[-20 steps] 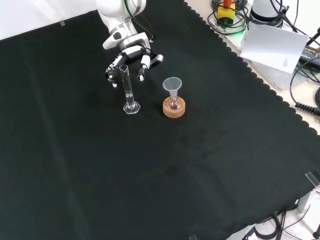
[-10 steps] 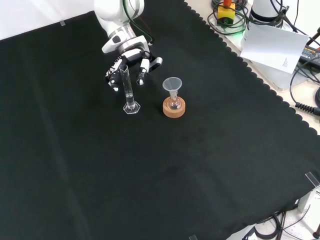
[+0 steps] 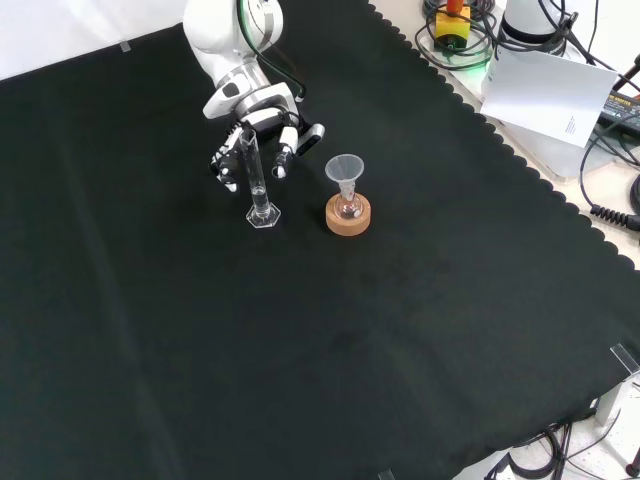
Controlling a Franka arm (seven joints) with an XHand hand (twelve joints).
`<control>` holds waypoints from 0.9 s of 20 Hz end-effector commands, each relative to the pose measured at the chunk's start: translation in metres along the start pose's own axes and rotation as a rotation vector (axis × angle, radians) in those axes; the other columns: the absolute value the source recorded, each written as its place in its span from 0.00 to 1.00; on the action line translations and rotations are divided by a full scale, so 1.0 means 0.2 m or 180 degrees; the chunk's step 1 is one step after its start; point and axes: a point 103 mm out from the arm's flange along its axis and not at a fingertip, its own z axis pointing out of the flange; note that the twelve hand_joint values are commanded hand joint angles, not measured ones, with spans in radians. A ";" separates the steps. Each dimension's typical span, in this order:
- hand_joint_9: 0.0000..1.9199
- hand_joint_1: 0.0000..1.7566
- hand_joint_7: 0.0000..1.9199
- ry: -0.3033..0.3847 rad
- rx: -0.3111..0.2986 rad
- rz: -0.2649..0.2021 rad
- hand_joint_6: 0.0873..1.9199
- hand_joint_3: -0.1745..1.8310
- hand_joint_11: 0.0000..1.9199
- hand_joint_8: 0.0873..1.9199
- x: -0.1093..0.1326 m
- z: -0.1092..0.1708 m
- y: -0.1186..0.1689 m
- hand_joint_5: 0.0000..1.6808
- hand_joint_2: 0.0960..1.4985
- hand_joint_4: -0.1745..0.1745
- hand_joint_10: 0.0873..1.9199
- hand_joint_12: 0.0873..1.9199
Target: Pick up the graduated cylinder.
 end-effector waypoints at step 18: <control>0.43 0.58 0.30 0.0073 -0.0122 0.0072 0.02 0.00 0.28 0.26 -0.03 0.04 0.00 0.40 0.66 0.54 0.21 0.63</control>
